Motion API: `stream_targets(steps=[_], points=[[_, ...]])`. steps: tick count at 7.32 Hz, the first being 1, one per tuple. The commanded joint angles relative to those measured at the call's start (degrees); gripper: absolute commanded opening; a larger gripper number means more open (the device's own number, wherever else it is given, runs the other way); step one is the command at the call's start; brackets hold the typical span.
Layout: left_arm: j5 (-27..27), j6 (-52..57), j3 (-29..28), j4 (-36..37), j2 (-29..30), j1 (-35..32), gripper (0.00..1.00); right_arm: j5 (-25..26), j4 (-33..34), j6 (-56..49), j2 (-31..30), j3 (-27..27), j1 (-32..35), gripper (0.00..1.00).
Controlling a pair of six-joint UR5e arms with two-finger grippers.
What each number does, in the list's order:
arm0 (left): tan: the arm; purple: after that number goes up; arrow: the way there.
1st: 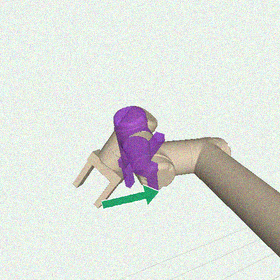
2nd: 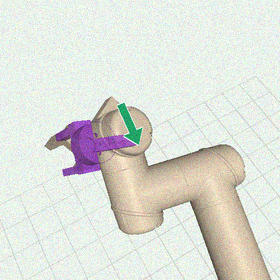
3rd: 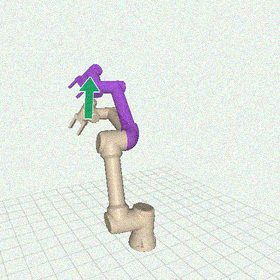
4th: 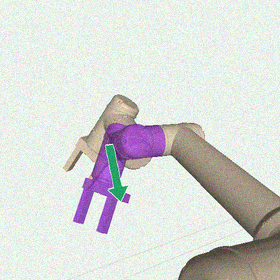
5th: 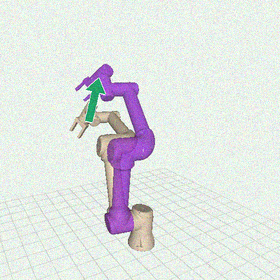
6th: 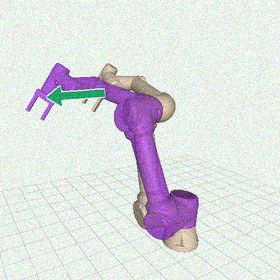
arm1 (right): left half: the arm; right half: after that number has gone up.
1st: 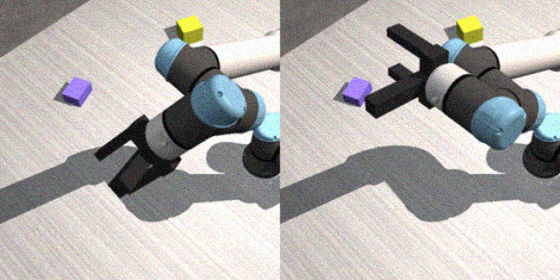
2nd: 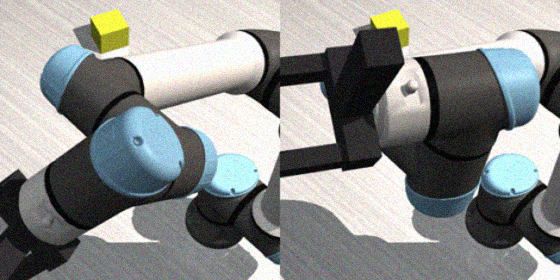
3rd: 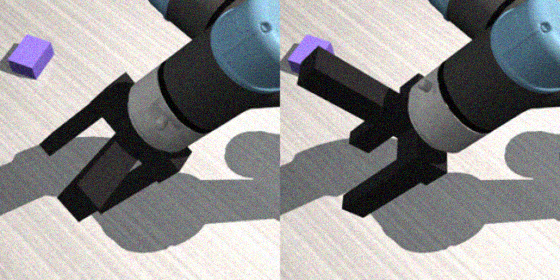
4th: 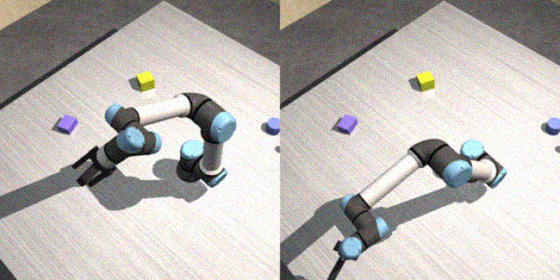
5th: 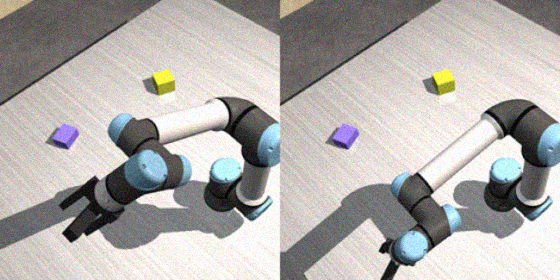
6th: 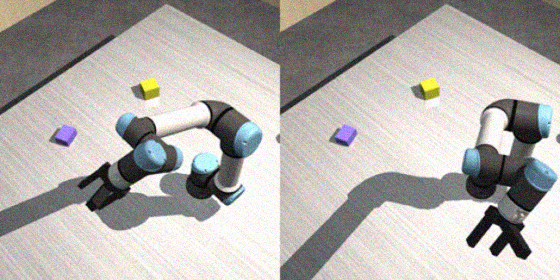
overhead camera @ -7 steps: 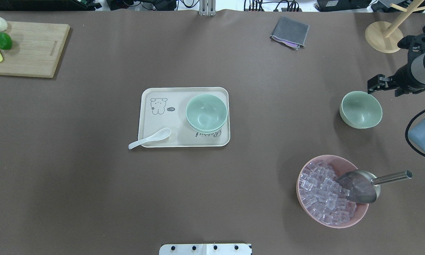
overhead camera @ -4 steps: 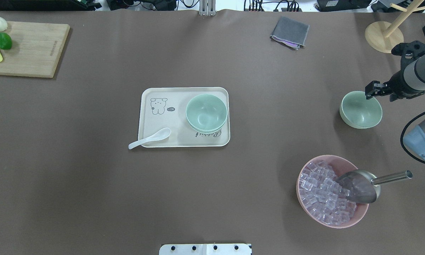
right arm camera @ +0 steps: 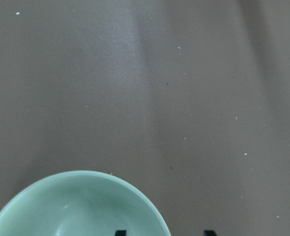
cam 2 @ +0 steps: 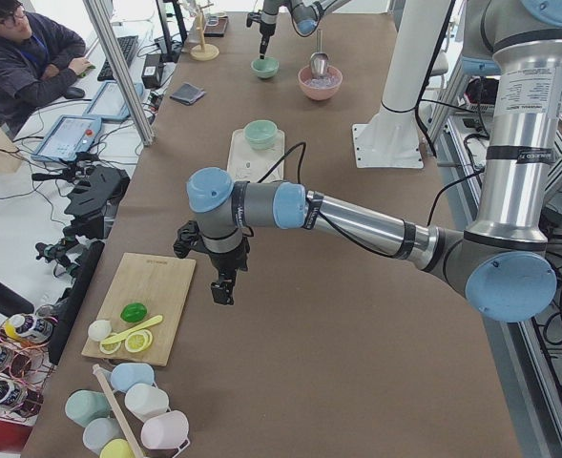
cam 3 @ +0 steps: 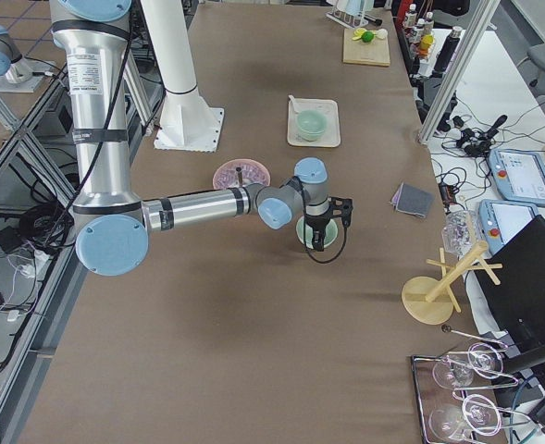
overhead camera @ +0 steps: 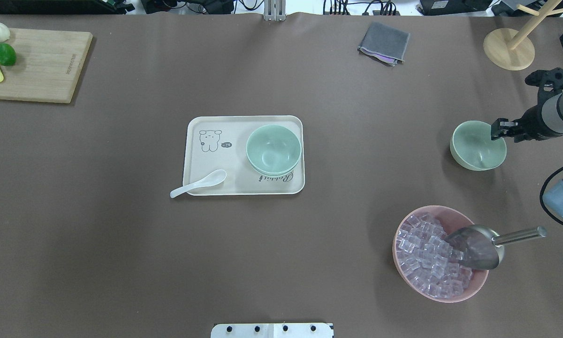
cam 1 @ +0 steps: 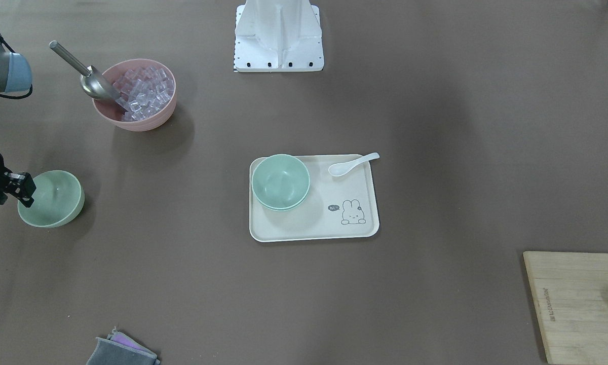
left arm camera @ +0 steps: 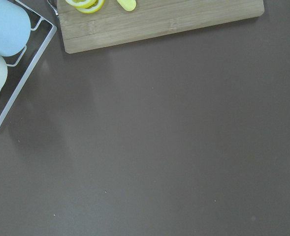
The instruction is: Stack green bowls together
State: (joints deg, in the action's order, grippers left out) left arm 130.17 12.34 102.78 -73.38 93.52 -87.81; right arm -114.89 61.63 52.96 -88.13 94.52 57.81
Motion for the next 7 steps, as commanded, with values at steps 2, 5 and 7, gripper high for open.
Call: stream_targets(steps=[2, 5, 7], points=[[0.00, -0.04, -0.03, -0.01, 0.00, 0.01, 0.98, 0.01, -2.38, 2.15, -1.60, -0.12, -1.64, 0.48], [0.00, -0.04, -0.03, -0.01, 0.00, 0.01, 0.98, 0.10, -4.07, 2.59, -2.75, -0.21, -2.09, 0.41], [0.00, -0.04, 0.06, -0.01, 0.00, 0.10, 0.98, 0.10, -4.07, 2.59, -2.75, -0.30, -2.09, 0.30]])
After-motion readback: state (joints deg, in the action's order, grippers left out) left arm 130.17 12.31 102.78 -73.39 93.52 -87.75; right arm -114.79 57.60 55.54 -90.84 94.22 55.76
